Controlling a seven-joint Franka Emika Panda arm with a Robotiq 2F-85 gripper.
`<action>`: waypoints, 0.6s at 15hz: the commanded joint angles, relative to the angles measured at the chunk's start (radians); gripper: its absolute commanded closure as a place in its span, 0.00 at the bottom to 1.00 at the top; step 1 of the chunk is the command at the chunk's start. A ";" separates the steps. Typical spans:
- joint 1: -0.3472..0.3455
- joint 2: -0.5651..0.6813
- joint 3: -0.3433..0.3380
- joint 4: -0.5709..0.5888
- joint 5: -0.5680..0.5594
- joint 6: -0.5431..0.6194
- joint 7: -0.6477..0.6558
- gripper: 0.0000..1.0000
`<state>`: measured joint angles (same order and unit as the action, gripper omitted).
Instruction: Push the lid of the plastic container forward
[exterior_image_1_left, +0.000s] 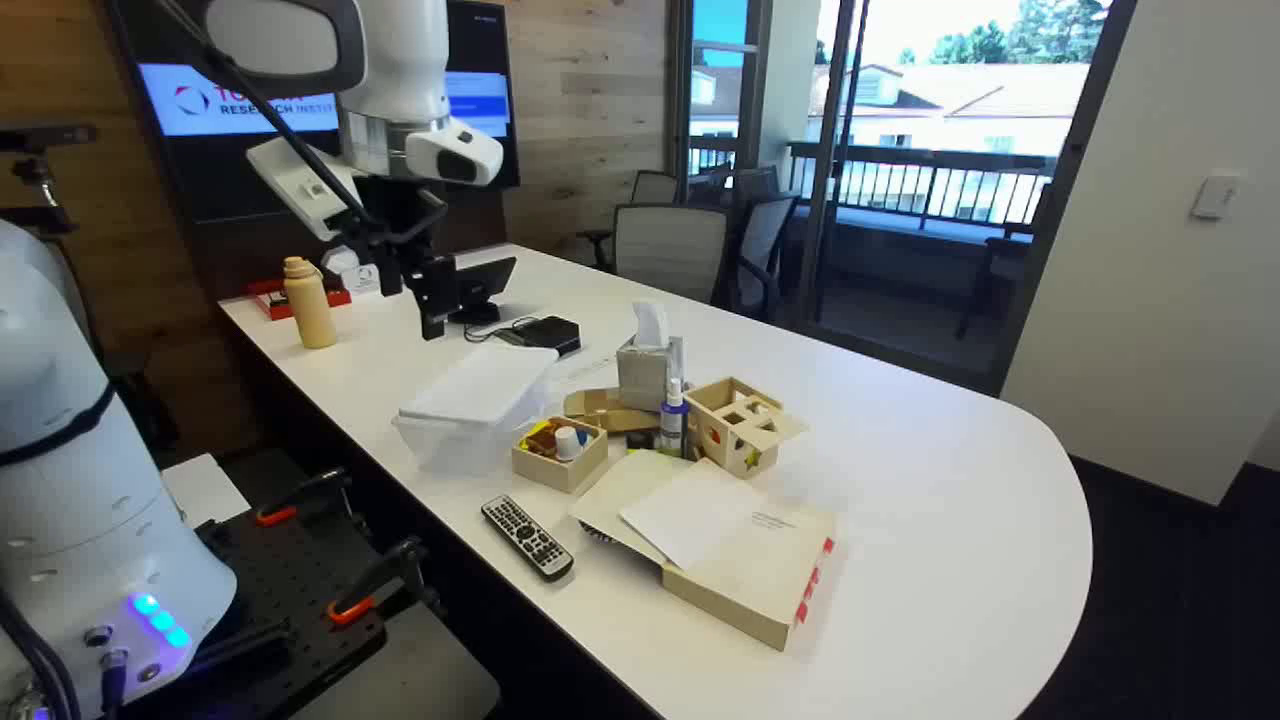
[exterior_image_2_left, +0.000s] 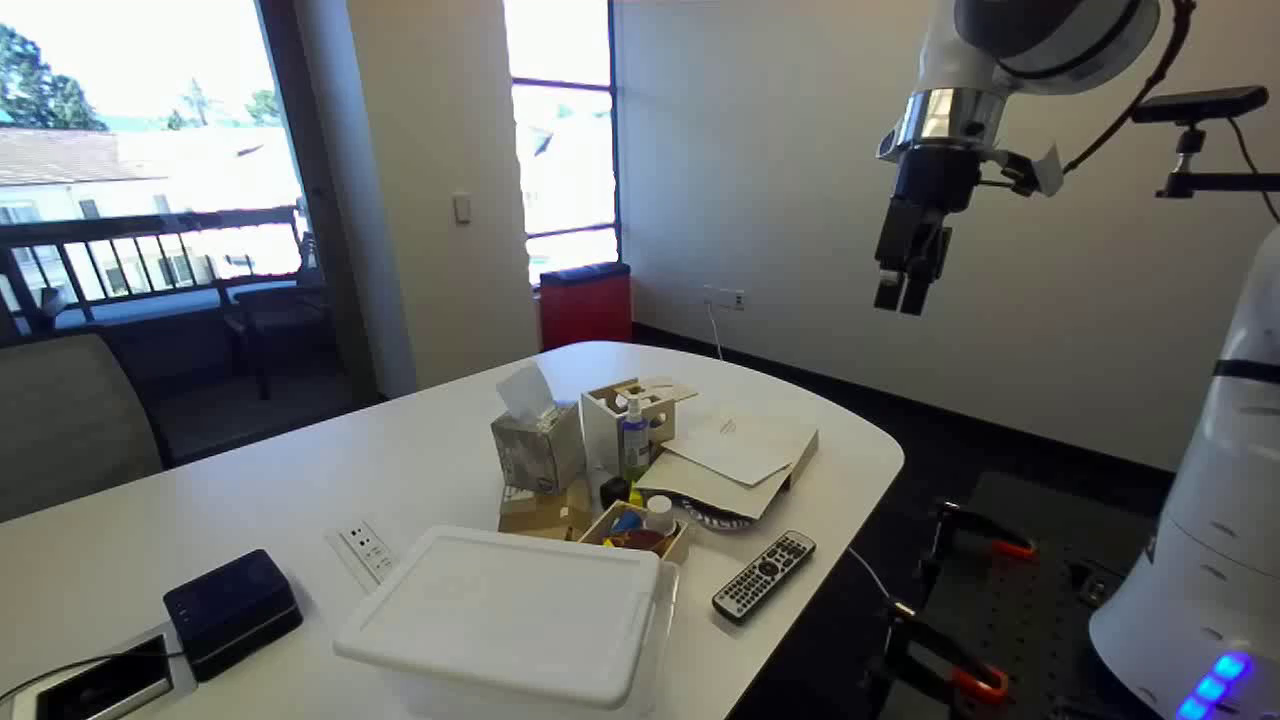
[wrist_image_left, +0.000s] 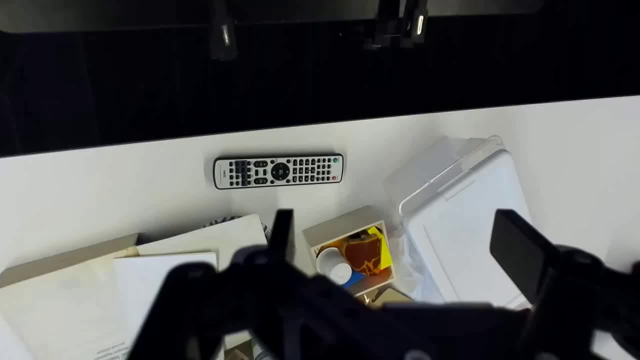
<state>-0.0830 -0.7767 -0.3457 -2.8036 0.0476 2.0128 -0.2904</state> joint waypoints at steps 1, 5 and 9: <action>-0.021 0.007 0.021 0.001 0.017 -0.003 -0.014 0.00; 0.036 0.069 0.090 0.025 0.035 0.061 0.011 0.00; 0.130 0.215 0.204 0.070 0.062 0.172 0.038 0.00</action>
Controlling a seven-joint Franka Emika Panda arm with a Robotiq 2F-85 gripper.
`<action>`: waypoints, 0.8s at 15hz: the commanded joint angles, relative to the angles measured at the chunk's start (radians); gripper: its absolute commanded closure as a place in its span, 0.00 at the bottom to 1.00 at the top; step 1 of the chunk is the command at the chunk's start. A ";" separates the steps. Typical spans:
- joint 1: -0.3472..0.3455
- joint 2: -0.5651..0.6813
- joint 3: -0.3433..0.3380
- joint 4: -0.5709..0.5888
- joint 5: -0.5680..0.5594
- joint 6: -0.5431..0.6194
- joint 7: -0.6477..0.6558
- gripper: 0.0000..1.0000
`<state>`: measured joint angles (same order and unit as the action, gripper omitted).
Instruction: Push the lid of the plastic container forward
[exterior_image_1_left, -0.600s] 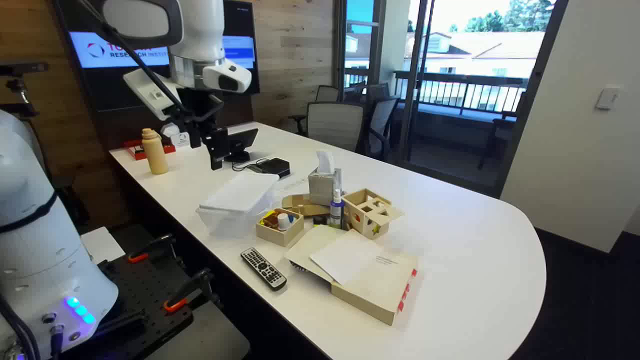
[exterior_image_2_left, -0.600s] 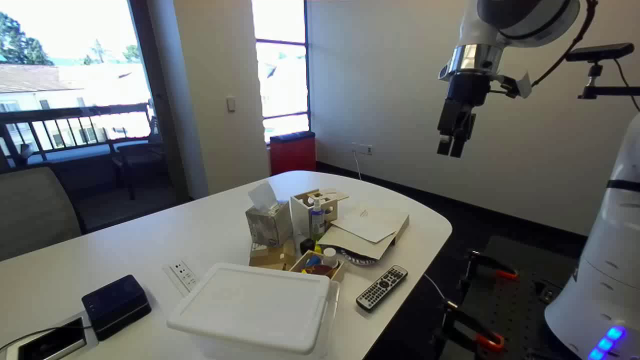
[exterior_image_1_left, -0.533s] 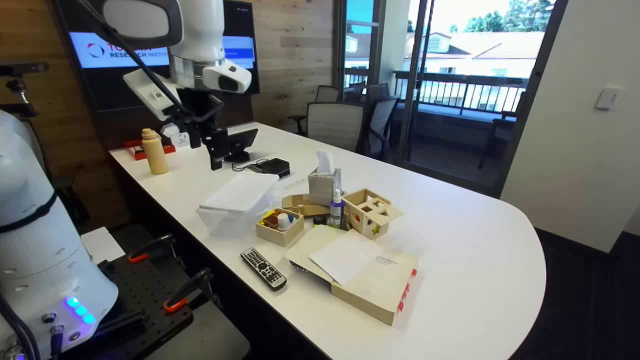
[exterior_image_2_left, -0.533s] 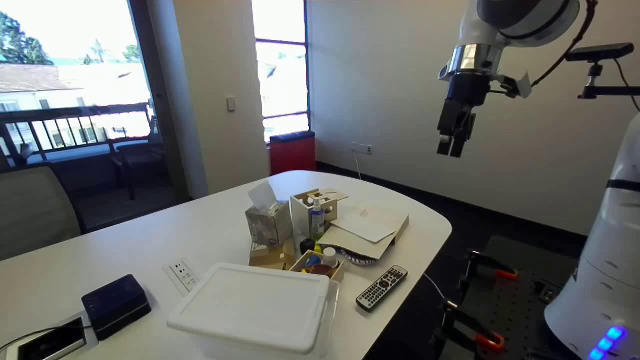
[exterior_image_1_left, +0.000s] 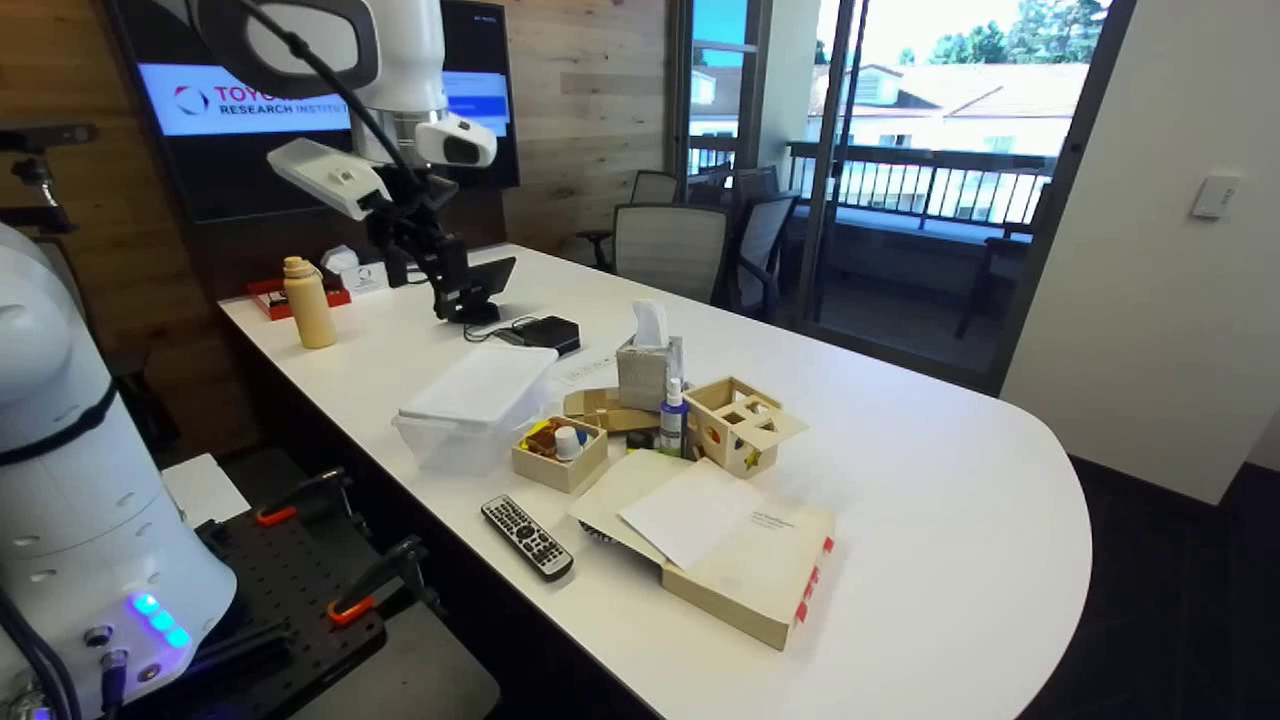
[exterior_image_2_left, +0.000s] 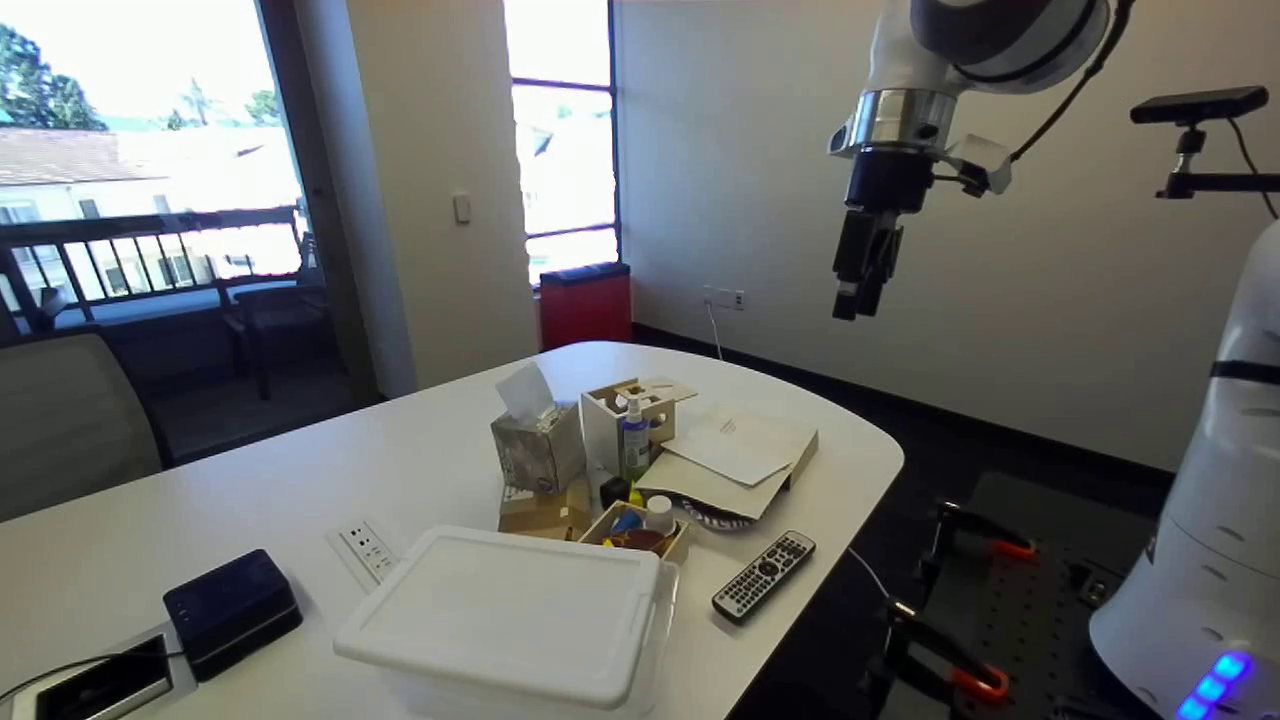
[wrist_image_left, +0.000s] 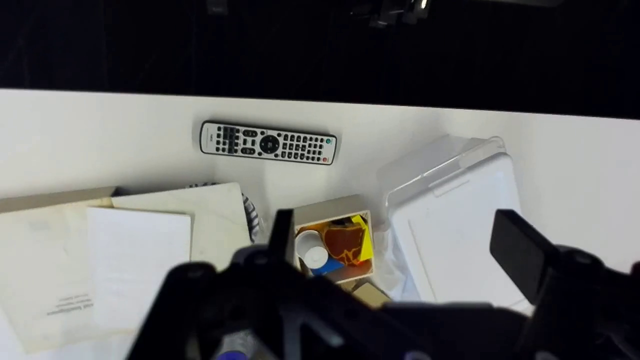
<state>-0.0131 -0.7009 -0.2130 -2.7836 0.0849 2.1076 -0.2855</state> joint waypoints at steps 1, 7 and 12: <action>0.087 0.197 0.101 0.064 0.035 0.117 0.047 0.00; 0.132 0.554 0.286 0.130 -0.030 0.412 0.218 0.00; 0.136 0.816 0.343 0.232 -0.129 0.459 0.335 0.00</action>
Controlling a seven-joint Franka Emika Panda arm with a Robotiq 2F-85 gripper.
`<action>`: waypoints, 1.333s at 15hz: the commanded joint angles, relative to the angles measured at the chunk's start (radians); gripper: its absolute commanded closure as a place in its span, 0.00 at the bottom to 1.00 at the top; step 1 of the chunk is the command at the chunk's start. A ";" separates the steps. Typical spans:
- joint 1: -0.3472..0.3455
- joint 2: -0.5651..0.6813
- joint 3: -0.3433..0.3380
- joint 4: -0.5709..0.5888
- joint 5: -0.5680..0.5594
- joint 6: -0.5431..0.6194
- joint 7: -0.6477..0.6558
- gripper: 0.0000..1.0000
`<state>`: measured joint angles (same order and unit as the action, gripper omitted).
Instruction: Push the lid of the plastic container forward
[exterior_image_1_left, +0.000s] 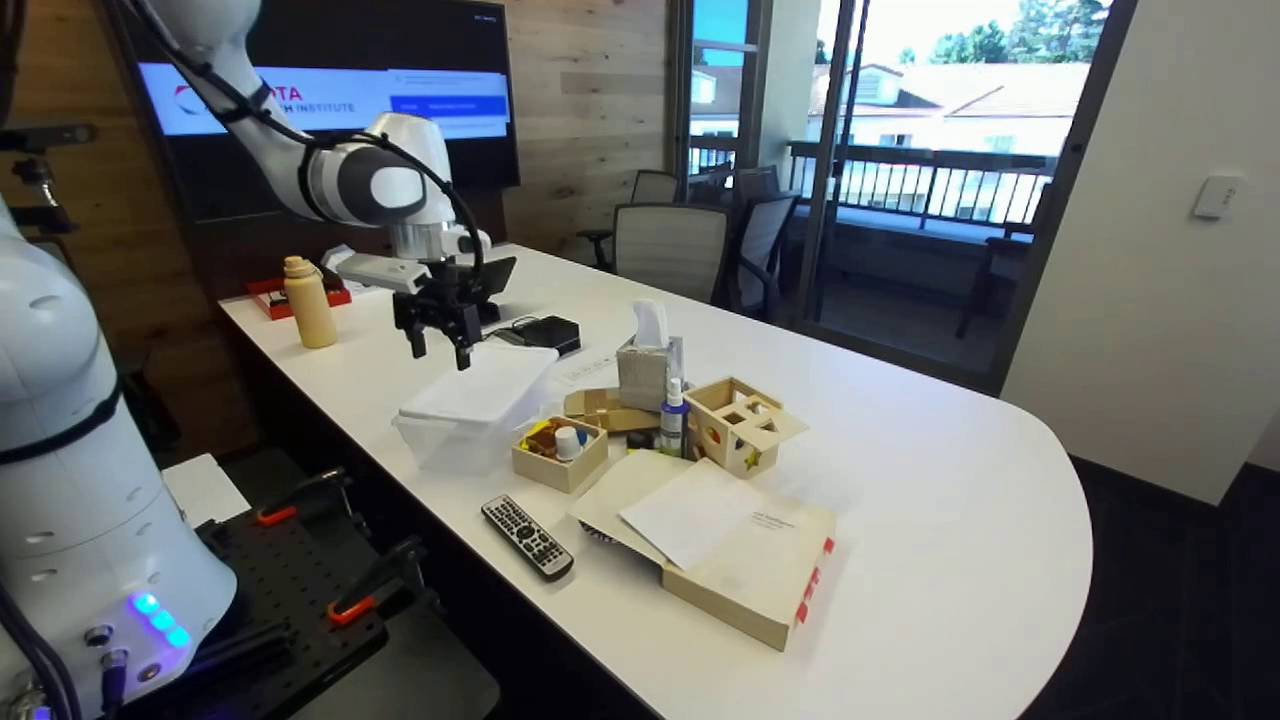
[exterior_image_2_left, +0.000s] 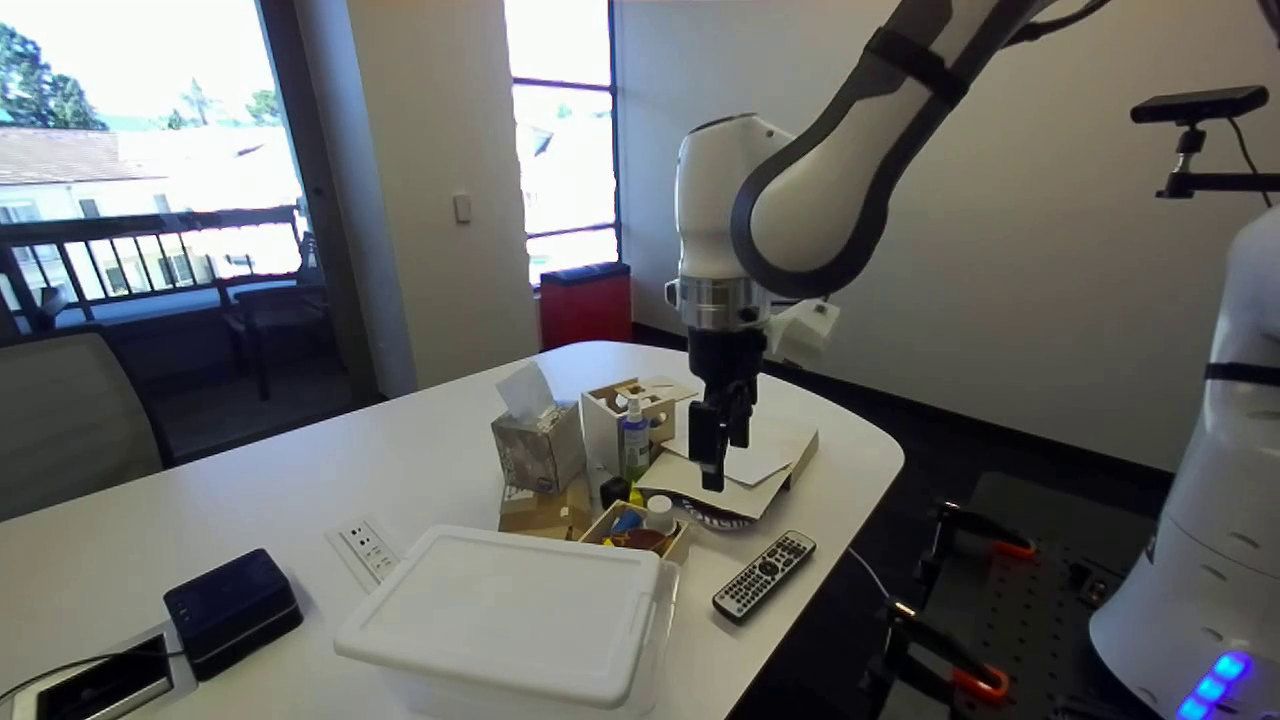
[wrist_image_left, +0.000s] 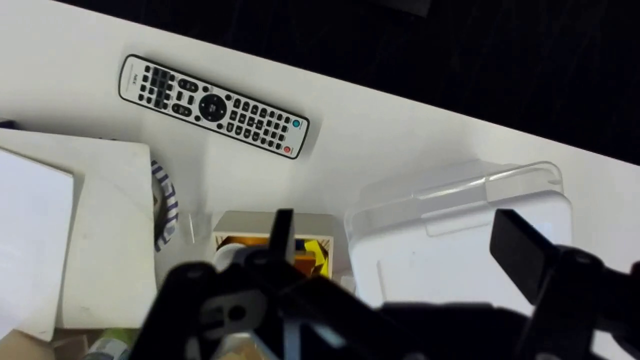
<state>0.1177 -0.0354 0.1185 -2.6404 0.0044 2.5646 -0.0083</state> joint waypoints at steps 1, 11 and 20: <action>0.011 0.195 0.012 0.113 -0.054 -0.005 0.066 0.00; 0.047 0.509 0.015 0.328 -0.034 -0.006 0.039 0.00; 0.074 0.630 0.017 0.434 -0.042 -0.027 0.039 0.00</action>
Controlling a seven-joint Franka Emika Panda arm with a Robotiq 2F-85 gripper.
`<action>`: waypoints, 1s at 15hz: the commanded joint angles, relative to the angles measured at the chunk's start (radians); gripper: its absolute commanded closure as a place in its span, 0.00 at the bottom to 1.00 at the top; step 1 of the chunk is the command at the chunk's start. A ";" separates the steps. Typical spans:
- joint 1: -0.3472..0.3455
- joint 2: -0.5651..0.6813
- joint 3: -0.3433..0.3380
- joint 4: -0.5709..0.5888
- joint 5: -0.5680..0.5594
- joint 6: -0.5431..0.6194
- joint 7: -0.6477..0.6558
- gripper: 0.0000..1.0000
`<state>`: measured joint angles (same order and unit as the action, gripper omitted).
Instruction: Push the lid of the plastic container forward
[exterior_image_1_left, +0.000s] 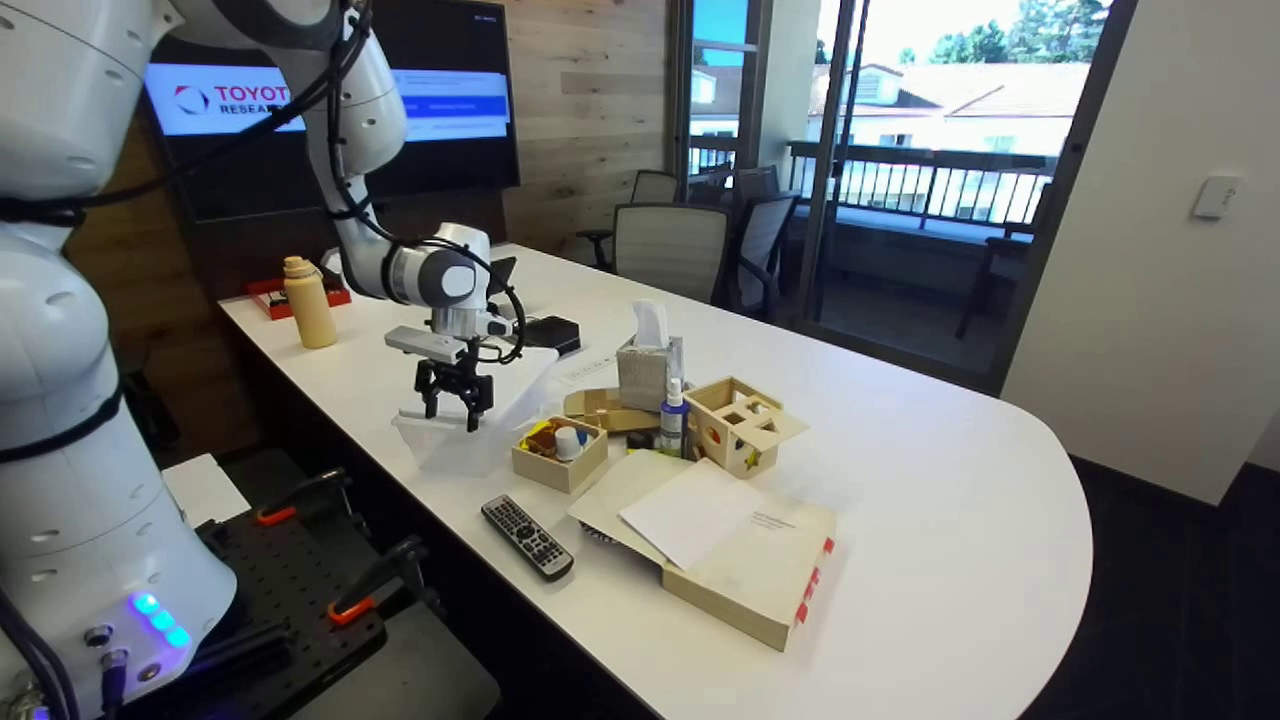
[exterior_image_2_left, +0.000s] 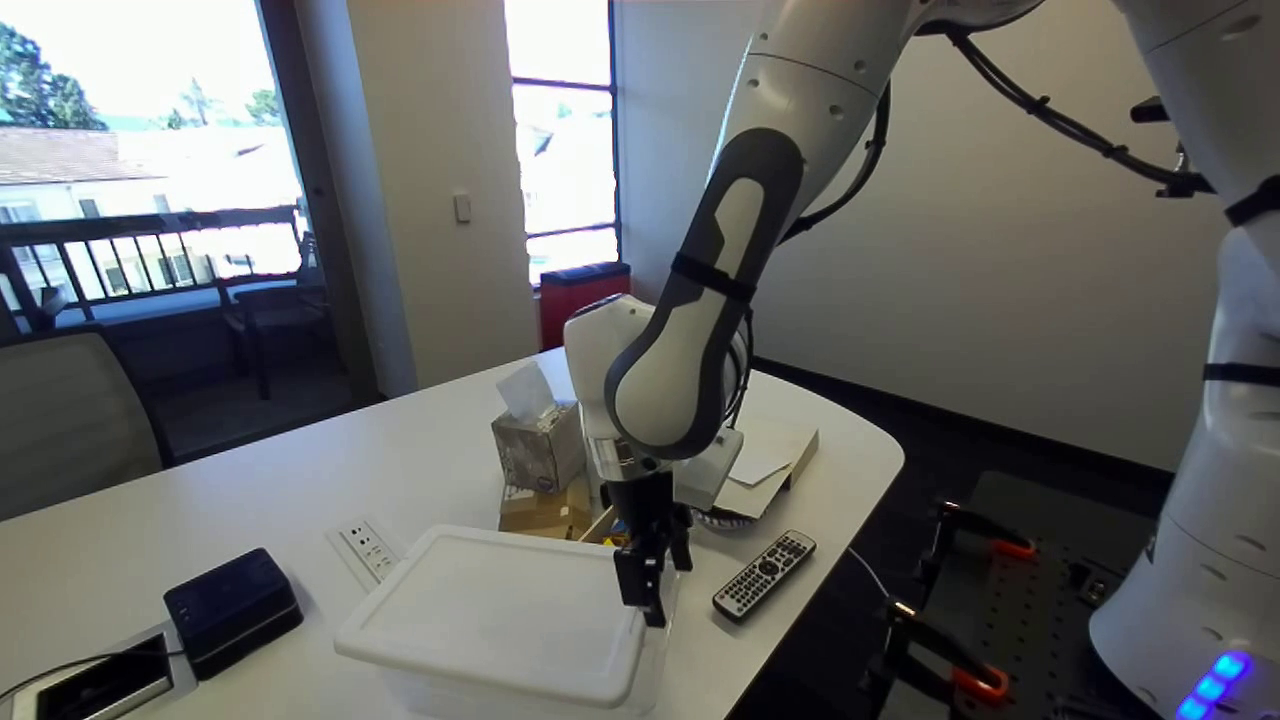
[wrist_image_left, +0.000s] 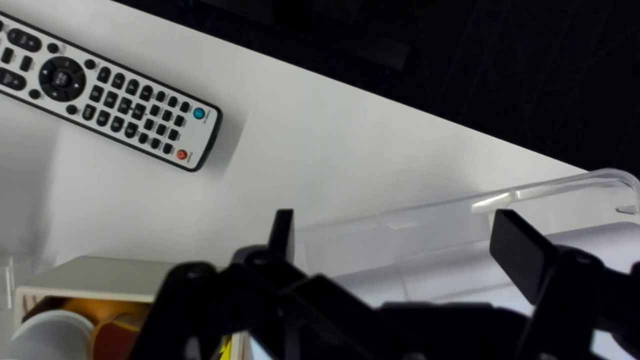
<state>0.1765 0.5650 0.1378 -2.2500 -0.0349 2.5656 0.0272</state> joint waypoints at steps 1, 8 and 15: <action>0.017 0.036 -0.001 0.051 -0.002 -0.029 0.002 0.00; 0.035 0.065 -0.003 0.087 -0.009 -0.030 0.000 0.00; 0.056 0.076 -0.002 0.107 -0.017 -0.010 -0.002 0.00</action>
<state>0.2202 0.6298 0.1381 -2.1678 -0.0353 2.5622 0.0252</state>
